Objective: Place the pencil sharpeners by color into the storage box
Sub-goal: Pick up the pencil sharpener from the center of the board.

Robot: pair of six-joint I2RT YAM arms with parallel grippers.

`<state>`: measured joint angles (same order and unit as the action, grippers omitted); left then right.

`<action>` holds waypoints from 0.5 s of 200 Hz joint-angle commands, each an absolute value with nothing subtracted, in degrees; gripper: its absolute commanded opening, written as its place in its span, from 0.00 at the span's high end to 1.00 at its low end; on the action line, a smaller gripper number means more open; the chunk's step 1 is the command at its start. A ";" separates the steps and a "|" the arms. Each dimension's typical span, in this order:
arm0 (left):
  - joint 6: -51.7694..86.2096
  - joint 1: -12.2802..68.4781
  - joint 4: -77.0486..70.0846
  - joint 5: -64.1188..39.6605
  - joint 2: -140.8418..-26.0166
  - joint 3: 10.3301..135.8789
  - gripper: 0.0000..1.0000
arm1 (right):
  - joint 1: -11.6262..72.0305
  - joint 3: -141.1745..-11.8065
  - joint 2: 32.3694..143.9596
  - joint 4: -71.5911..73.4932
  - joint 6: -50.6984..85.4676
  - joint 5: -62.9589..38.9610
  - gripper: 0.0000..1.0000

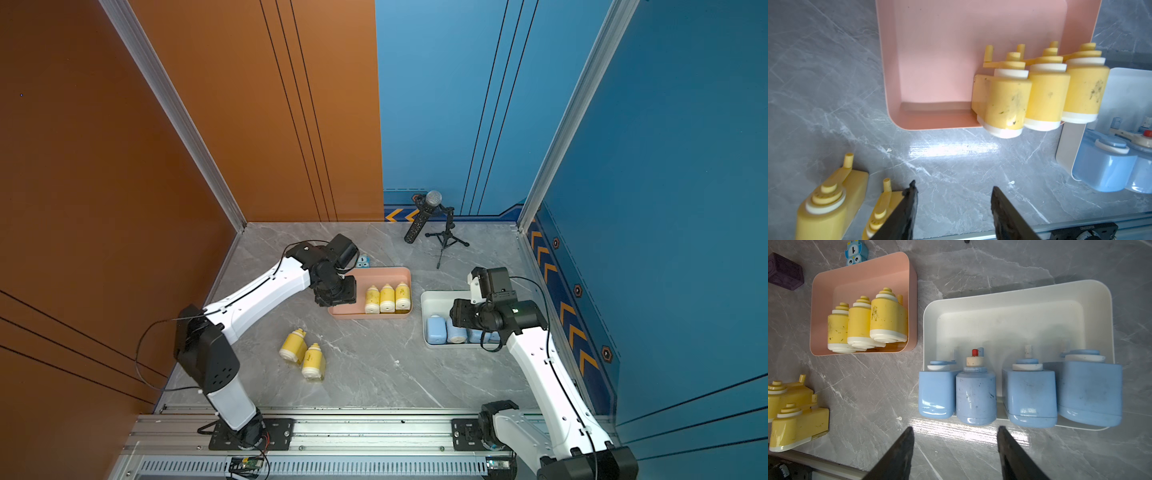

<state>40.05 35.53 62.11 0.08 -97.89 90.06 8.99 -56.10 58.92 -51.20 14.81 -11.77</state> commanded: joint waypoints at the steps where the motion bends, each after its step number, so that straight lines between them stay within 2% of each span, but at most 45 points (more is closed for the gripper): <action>1: 38.18 35.58 64.49 4.07 -91.54 84.63 0.42 | 8.77 -55.63 59.42 -50.01 14.08 -13.00 0.36; 42: 37.66 37.87 65.61 5.12 -82.25 74.51 0.40 | 8.71 -55.27 57.54 -50.76 14.18 -11.78 0.35; 100: 37.62 42.12 67.07 3.22 -78.41 67.70 0.38 | 8.61 -54.66 54.67 -51.87 14.50 -11.64 0.35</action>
